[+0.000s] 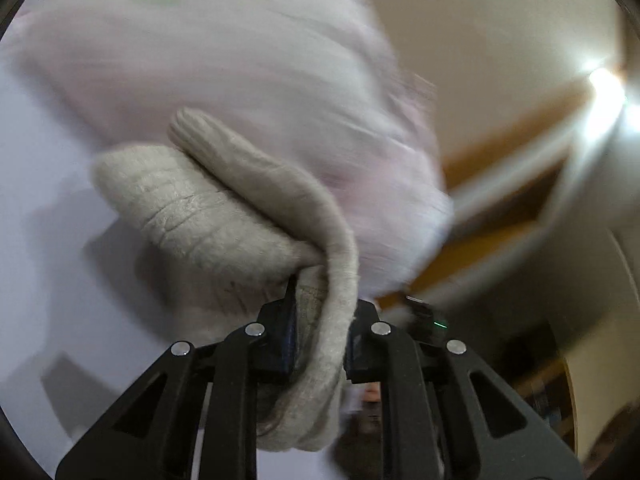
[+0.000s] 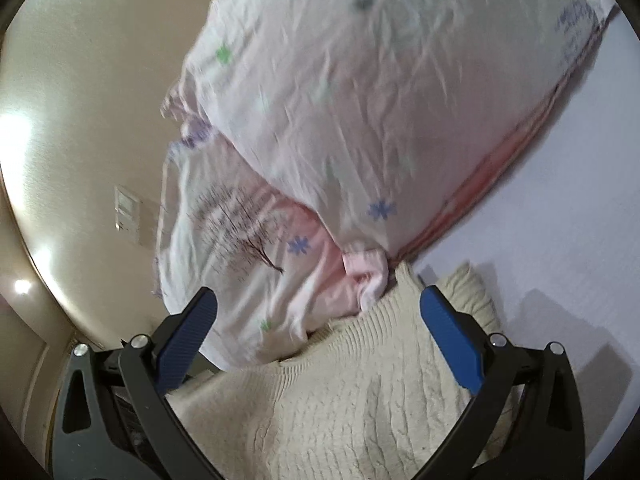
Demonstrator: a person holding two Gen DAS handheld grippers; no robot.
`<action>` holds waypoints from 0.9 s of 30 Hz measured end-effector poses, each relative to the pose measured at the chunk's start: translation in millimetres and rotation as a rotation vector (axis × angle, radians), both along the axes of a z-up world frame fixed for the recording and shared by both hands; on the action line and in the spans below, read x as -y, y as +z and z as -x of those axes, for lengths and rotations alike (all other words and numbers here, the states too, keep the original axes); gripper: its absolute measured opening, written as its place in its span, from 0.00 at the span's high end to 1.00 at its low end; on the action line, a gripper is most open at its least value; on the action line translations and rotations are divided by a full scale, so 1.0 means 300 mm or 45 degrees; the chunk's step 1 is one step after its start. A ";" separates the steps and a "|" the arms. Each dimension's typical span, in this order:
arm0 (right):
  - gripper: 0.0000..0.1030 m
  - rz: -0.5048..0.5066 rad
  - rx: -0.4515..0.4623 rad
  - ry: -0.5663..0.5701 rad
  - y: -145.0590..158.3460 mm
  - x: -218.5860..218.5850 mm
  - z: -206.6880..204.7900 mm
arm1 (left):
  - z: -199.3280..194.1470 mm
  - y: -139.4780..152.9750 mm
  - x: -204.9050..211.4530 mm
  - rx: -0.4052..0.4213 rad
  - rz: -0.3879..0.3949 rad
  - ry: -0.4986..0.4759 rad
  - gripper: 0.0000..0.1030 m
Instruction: Fold small clothes
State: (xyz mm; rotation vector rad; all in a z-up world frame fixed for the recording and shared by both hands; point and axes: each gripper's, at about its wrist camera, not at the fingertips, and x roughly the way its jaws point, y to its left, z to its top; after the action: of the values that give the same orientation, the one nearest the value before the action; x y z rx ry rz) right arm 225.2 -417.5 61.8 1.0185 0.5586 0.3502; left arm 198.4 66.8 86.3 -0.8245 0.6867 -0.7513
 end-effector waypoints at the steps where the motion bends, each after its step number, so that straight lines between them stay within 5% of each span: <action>1: 0.02 0.003 0.011 -0.017 0.008 0.015 0.009 | -0.021 0.022 0.131 0.045 -0.004 -0.099 0.83; 3: 0.02 0.058 0.029 -0.064 0.032 0.057 0.028 | -0.067 0.001 0.379 0.050 -0.050 -0.244 0.83; 6: 0.02 0.128 0.015 -0.085 0.039 0.109 0.032 | -0.133 -0.098 0.713 -0.033 -0.271 -0.418 0.82; 8: 0.02 0.095 -0.023 -0.064 0.020 0.151 0.024 | -0.150 -0.152 0.810 -0.126 -0.277 -0.505 0.83; 10: 0.02 0.057 -0.077 -0.013 0.002 0.181 0.015 | -0.124 -0.136 0.787 -0.098 -0.122 -0.572 0.83; 12: 0.02 0.073 -0.127 0.054 -0.002 0.182 0.000 | -0.092 -0.080 0.697 -0.008 -0.082 -0.490 0.79; 13: 0.02 0.108 -0.177 0.106 -0.006 0.168 -0.012 | -0.071 -0.052 0.613 0.027 -0.098 -0.390 0.64; 14: 0.02 0.141 -0.234 0.152 -0.015 0.146 -0.024 | -0.059 -0.042 0.554 0.038 -0.136 -0.307 0.49; 18: 0.02 0.196 -0.427 0.324 -0.086 0.060 -0.076 | -0.044 -0.080 0.369 -0.047 -0.452 -0.038 0.33; 21: 0.02 0.246 -0.538 0.422 -0.146 -0.008 -0.103 | -0.056 -0.163 0.358 -0.200 -0.550 -0.025 0.31; 25: 0.02 0.327 -0.507 0.442 -0.144 -0.049 -0.088 | -0.060 -0.253 0.392 -0.276 -0.600 -0.095 0.23; 27: 0.12 0.355 -0.480 0.451 -0.142 -0.067 -0.081 | -0.057 -0.278 0.419 -0.297 -0.604 -0.132 0.22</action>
State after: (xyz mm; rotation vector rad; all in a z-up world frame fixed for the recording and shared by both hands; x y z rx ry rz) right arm 249.5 -397.3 19.2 0.7146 1.1046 0.3812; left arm 215.5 -59.0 2.9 -0.4456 1.0742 -0.5548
